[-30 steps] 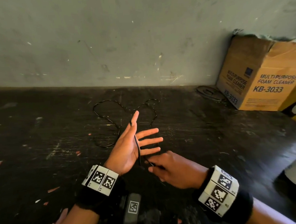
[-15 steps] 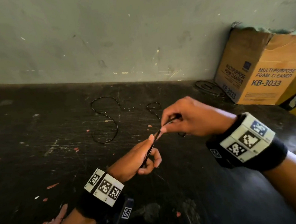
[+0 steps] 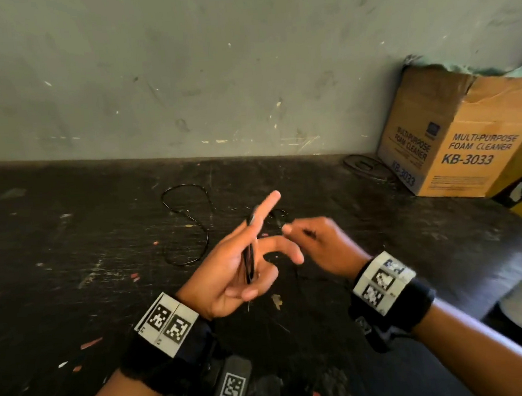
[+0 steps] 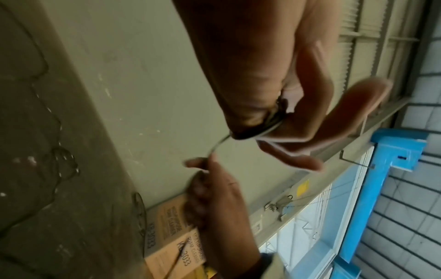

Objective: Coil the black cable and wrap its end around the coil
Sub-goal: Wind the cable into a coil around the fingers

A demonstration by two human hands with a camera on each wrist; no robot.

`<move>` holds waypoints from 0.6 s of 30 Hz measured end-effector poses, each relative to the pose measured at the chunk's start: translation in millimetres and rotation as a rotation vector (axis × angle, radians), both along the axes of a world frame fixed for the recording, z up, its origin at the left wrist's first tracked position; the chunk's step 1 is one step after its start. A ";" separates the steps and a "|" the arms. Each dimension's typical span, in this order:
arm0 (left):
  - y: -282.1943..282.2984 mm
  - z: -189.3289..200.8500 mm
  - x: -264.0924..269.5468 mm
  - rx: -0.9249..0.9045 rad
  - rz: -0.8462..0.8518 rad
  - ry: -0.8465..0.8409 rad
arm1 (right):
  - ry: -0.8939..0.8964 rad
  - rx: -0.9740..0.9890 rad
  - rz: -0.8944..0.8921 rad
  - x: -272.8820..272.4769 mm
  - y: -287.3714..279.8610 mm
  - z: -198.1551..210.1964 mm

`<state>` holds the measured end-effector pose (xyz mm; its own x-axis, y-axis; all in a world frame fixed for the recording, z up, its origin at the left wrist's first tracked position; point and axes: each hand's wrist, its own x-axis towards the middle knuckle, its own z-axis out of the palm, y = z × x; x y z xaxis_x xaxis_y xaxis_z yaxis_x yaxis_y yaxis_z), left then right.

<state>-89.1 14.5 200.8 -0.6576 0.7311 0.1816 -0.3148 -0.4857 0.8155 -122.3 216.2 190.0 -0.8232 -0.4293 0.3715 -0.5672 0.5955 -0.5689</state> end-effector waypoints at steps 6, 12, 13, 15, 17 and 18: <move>2.3 5.0 -17.3 -0.057 0.220 -0.027 | -0.190 0.099 0.219 50.3 -41.8 -4.9; -2.6 -9.4 -22.5 -0.229 0.360 0.100 | -0.475 0.342 0.318 70.2 -46.8 28.7; -1.7 -12.1 -21.1 -0.305 0.382 0.147 | -0.456 0.364 0.343 71.2 -47.4 31.7; -0.2 -20.1 -15.9 -0.495 0.366 0.267 | -0.333 0.392 0.377 71.0 -46.3 42.0; -0.5 -29.0 -9.6 -0.602 0.241 0.313 | -0.237 0.378 0.364 64.5 -40.7 60.8; -0.9 -33.3 -7.1 -0.606 0.153 0.293 | -0.192 0.375 0.323 59.2 -35.8 73.2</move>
